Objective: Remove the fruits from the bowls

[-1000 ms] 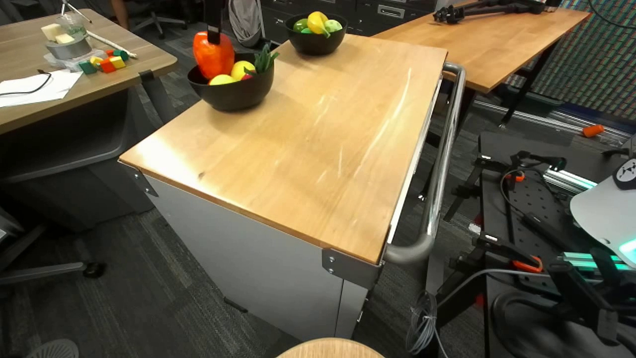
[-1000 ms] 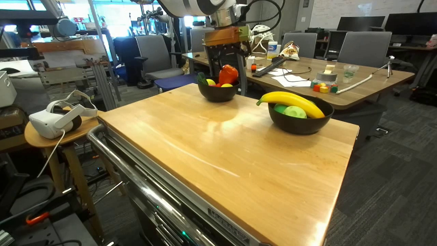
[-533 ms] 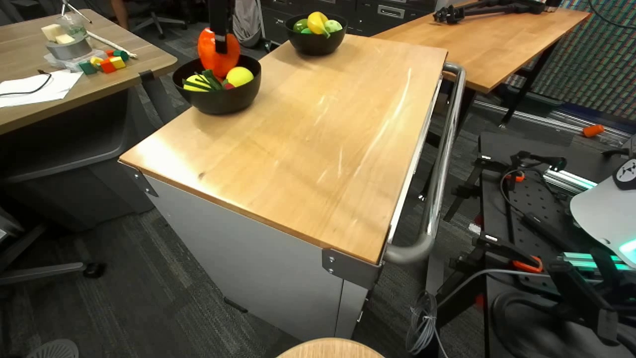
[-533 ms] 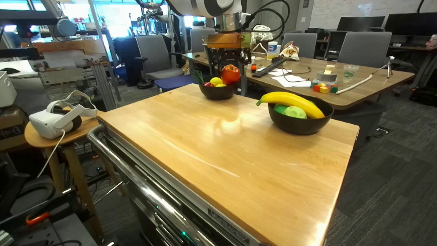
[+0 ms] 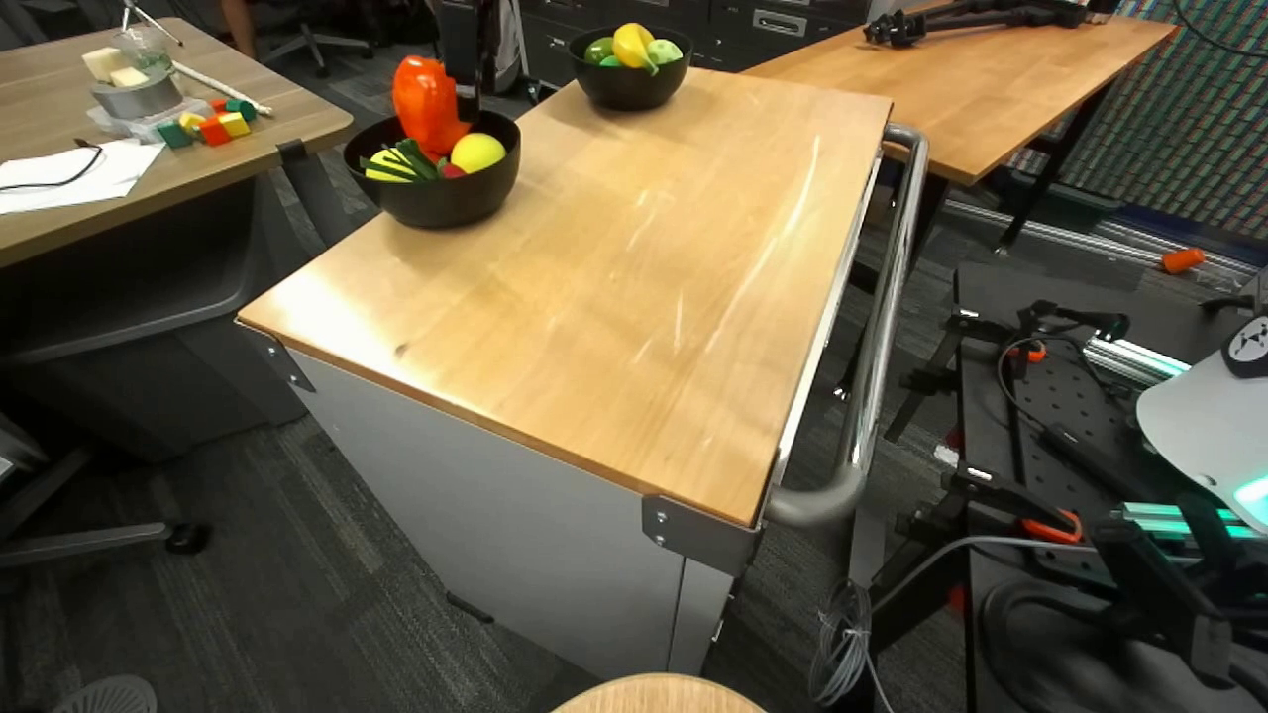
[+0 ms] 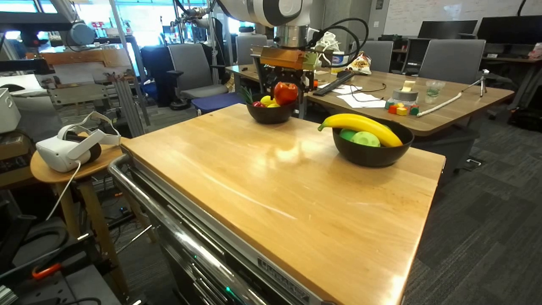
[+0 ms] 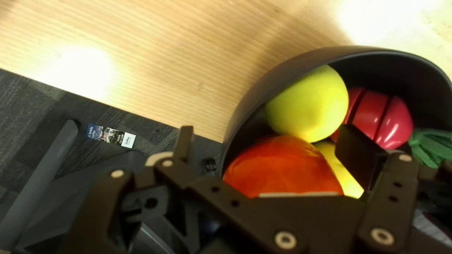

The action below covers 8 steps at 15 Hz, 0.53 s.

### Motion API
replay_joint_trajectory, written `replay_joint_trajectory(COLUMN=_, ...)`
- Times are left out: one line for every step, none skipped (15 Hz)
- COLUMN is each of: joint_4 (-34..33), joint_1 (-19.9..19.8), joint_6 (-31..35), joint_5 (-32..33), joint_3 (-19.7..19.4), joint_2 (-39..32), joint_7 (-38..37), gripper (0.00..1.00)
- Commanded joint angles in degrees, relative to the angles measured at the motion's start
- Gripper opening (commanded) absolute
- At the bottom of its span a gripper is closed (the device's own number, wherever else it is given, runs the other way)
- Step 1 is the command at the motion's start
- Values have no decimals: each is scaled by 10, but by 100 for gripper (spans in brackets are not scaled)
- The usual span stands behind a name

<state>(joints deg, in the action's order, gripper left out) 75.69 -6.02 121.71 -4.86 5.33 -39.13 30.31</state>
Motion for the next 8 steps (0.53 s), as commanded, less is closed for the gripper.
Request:
replay_joint_trajectory(joint_4=-31, joint_1=-13, joint_6=-39, joint_5=-23, joint_3=15, joint_2=-13, joint_7=-4, gripper=100)
replay_joint_trajectory(joint_4=-29, joint_1=-13, joint_6=-45, joint_5=-26, joint_3=15, joint_2=-12, joint_7=-4, gripper=100)
replay_joint_trajectory(joint_4=-27, joint_1=-12, joint_6=-53, joint_5=-26, joint_3=15, joint_2=-12, joint_7=-4, gripper=100)
replay_joint_trajectory(joint_4=-22, joint_1=-10, joint_6=-57, joint_5=-22, joint_3=13, joint_2=-10, joint_7=-4, gripper=100)
replay_joint_trajectory(joint_4=-18, joint_1=-7, joint_6=-61, joint_5=-17, joint_3=11, joint_2=-9, joint_7=-5, gripper=100)
replay_joint_trajectory(joint_4=-12, joint_1=-3, joint_6=-60, joint_5=-8, joint_3=6, joint_2=-8, joint_7=-5, gripper=100)
replay_joint_trajectory(joint_4=-9, joint_1=-1, joint_6=-62, joint_5=-2, joint_3=4, joint_2=-7, joint_7=-5, gripper=85)
replay_joint_trajectory(joint_4=-5, joint_1=0, joint_6=-65, joint_5=3, joint_3=2, joint_2=-7, joint_7=-5, gripper=74)
